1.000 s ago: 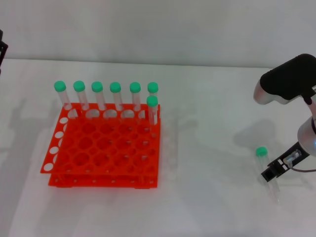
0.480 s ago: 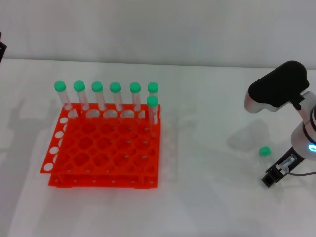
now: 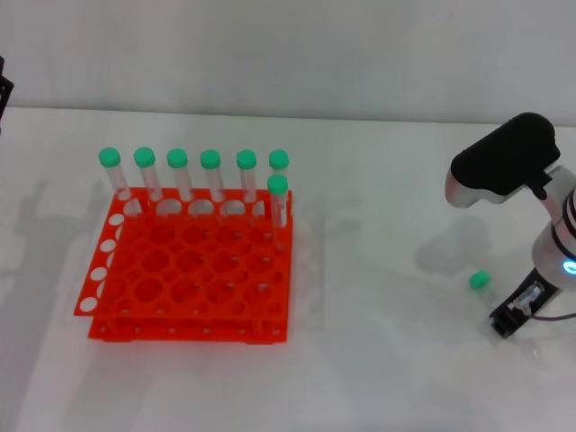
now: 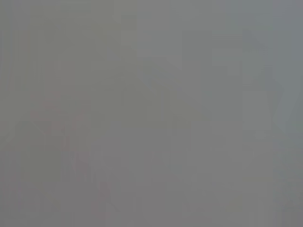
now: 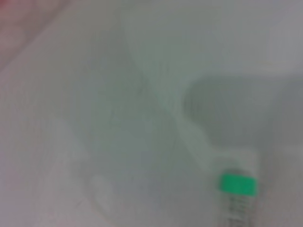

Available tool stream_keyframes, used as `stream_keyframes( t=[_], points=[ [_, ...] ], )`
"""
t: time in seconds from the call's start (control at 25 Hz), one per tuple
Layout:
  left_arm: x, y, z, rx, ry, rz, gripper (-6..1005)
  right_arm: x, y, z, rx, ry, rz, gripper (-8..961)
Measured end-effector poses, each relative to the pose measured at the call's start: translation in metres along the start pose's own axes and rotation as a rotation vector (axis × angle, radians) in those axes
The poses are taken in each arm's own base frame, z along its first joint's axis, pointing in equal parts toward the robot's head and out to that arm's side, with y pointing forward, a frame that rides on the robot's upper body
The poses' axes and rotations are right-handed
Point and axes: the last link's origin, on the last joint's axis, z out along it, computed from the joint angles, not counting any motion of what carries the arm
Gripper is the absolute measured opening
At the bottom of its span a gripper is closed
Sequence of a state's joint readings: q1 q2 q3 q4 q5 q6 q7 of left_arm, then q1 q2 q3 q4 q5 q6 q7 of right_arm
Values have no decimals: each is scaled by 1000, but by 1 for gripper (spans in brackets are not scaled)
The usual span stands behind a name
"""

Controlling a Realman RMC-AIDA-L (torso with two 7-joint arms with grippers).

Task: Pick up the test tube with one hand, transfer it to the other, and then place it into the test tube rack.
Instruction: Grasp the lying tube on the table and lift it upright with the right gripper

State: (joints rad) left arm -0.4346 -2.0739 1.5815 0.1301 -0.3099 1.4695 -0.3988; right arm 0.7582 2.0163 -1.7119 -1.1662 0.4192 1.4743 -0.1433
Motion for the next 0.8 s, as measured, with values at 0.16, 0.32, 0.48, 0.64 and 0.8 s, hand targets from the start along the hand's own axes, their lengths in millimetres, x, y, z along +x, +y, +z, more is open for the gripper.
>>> stream_keyframes(
  t=[0.16, 0.32, 0.48, 0.64, 0.8],
  points=[
    [0, 0, 0, 0, -1, 0, 879, -1, 0, 1, -1, 14, -8, 296],
    [0, 0, 0, 1, -1, 0, 879, -5, 0, -2, 5, 2, -15, 258],
    [-1, 1, -1, -7, -6, 1, 878, -10, -2, -7, 8, -30, -22, 219],
    [-3, 2, 0, -19, -23, 3, 878, -11, -11, -9, -8, -59, -9, 194],
    [-4, 3, 1, -21, -29, 2, 877, -11, -13, -9, -9, -78, -8, 189]
  ],
)
